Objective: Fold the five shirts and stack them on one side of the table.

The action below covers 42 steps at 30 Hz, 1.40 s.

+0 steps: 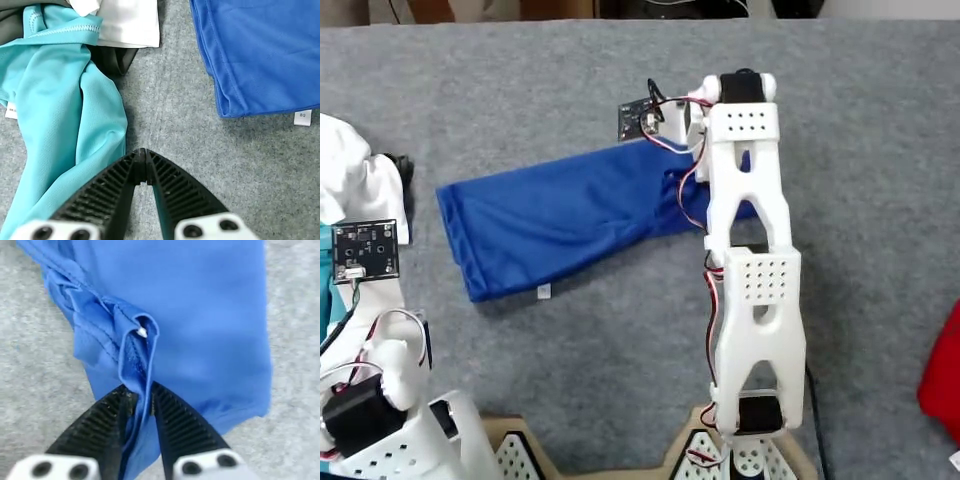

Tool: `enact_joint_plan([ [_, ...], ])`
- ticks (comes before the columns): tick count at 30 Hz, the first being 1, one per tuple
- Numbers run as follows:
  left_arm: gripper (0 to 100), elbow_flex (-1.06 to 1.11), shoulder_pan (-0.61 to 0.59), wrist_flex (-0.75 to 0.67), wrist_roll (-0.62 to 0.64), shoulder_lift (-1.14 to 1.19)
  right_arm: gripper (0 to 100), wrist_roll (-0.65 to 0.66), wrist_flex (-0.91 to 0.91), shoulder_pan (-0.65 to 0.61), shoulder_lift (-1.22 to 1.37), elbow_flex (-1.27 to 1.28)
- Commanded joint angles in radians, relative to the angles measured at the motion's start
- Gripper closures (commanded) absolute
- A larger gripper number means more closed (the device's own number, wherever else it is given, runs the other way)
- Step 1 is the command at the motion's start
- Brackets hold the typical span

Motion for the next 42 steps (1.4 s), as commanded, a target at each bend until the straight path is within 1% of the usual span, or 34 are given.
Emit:
enact_joint_plan([
  [1, 98, -0.051, -0.005, -0.014, -0.002, -0.001, 90.3, 0.006, 0.014, -0.007, -0.007, -0.074],
  [5, 98, -0.086, -0.008, -0.005, -0.002, 0.005, 68.6, -0.002, 0.015, 0.008, -0.008, -0.093],
  [7, 98, -0.114, -0.003, 0.015, -0.002, 0.005, 61.1, -0.046, 0.017, 0.021, -0.008, -0.127],
  [8, 98, -0.123, -0.002, 0.021, -0.002, 0.007, 59.3, -0.064, 0.017, 0.028, -0.008, -0.143],
  [11, 98, -0.13, -0.002, 0.029, -0.002, 0.007, 58.4, -0.114, 0.021, 0.054, -0.022, -0.194],
  [14, 98, -0.13, -0.002, 0.034, -0.002, 0.007, 58.4, -0.161, 0.021, 0.084, -0.07, -0.191],
  [17, 98, -0.124, -0.002, 0.029, 0.0, 0.007, 58.5, -0.199, 0.021, 0.116, -0.137, -0.139],
  [19, 98, -0.127, 0.0, 0.026, 0.048, 0.012, 58.5, -0.236, 0.021, 0.134, -0.196, -0.073],
  [22, 98, -0.13, 0.0, -0.008, 0.181, 0.076, 61.4, -0.298, 0.021, 0.148, -0.289, 0.079],
  [25, 98, -0.155, 0.031, -0.055, 0.299, 0.226, 67.4, -0.385, 0.017, 0.148, -0.351, 0.251],
  [27, 98, -0.206, 0.097, -0.061, 0.371, 0.36, 70.8, -0.43, 0.014, 0.136, -0.354, 0.318],
  [29, 97, -0.276, 0.187, -0.06, 0.419, 0.499, 72.9, -0.477, -0.011, 0.125, -0.352, 0.352],
  [32, 92, -0.396, 0.298, -0.063, 0.476, 0.687, 75.1, -0.516, -0.069, 0.12, -0.352, 0.377],
  [33, 90, -0.436, 0.321, -0.063, 0.508, 0.745, 77.1, -0.512, -0.081, 0.116, -0.352, 0.381],
  [35, 86, -0.512, 0.339, -0.063, 0.572, 0.858, 85.3, -0.488, -0.097, 0.114, -0.346, 0.375],
  [37, 84, -0.583, 0.342, -0.064, 0.603, 0.972, 96.8, -0.488, -0.118, 0.116, -0.331, 0.351],
  [38, 84, -0.617, 0.342, -0.064, 0.603, 1.027, 99.8, -0.485, -0.12, 0.116, -0.318, 0.326],
  [40, 84, -0.678, 0.338, -0.064, 0.603, 1.136, 97.3, -0.488, -0.118, 0.125, -0.294, 0.289],
  [42, 84, -0.735, 0.336, -0.064, 0.597, 1.239, 99.1, -0.488, -0.12, 0.142, -0.265, 0.251],
])
